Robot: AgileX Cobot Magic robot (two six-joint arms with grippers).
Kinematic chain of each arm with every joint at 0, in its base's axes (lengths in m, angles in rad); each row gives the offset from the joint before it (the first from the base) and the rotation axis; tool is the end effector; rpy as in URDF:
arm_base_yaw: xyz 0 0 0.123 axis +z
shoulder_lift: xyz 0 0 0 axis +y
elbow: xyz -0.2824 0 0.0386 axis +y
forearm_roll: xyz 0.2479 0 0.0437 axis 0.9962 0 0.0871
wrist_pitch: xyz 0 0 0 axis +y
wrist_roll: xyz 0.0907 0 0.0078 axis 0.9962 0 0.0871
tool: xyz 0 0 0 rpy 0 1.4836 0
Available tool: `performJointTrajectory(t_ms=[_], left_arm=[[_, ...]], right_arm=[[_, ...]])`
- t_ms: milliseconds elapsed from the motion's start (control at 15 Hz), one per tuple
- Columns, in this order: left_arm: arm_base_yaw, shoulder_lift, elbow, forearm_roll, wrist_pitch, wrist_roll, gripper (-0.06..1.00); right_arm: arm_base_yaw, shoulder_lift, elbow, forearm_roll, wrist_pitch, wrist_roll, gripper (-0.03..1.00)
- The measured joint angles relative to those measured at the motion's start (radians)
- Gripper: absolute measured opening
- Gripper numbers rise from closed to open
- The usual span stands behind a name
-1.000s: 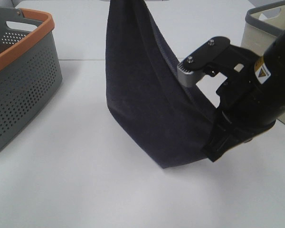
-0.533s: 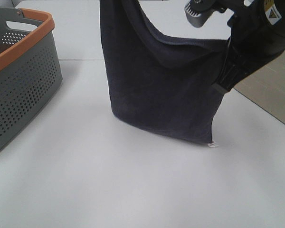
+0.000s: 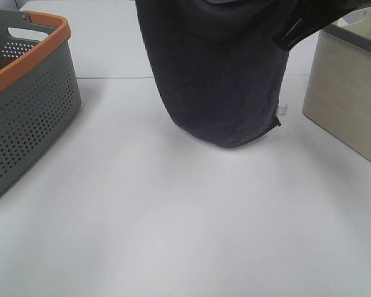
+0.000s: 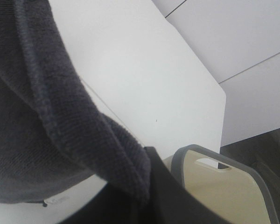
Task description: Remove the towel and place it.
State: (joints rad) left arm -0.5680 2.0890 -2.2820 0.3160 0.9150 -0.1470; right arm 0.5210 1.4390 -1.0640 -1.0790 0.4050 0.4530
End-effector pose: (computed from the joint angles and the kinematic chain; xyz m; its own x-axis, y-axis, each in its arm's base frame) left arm 0.4172 -0.2396 0.3890 -0.4649 0.3539 -0.8115 0.3748 0.9091 0.1817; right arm 0.2961 0.1334 0.3179 -0.2260 -0.7313 -0.6436 -0.3928 0.6730 -0.6268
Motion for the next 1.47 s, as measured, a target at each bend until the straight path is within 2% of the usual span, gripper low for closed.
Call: performJointTrajectory(t_ms=[133,200,333,600,800,1000,1133,1267,1333,1467], left_arm=[[0.008,0.02,0.0,0.024,-0.079,-0.027,0.0],[0.011,0.037,0.0,0.071,-0.144,-0.077,0.0],[0.011,0.053,0.0,0.13,-0.192,-0.127,0.0],[0.033,0.08,0.0,0.347,-0.299,-0.277,0.0],[0.067,0.111,0.0,0.378,-0.314,-0.309,0.0],[0.075,0.149,0.0,0.323,-0.274,-0.276,0.0],[0.075,0.154,0.0,0.2,-0.202,-0.162,0.0],[0.075,0.154,0.0,0.069,-0.09,-0.04,0.0],[0.075,0.154,0.0,0.014,-0.036,0.009,0.0],[0.075,0.154,0.0,-0.066,0.082,0.088,0.0]], right_arm=[[-0.075,0.056,-0.061,-0.009,-0.082,0.034,0.0],[-0.102,0.122,-0.145,-0.009,-0.104,0.038,0.0],[-0.102,0.18,-0.21,-0.012,-0.132,0.038,0.0],[-0.102,0.305,-0.353,-0.014,-0.155,0.038,0.0],[-0.112,0.379,-0.434,-0.016,-0.16,0.039,0.0],[-0.175,0.437,-0.446,0.025,-0.181,0.079,0.0],[-0.185,0.473,-0.446,0.113,-0.143,0.082,0.0],[-0.185,0.49,-0.446,0.264,-0.092,0.039,0.0],[-0.185,0.49,-0.446,0.364,-0.053,-0.019,0.0],[-0.185,0.492,-0.446,0.598,0.08,-0.208,0.0]])
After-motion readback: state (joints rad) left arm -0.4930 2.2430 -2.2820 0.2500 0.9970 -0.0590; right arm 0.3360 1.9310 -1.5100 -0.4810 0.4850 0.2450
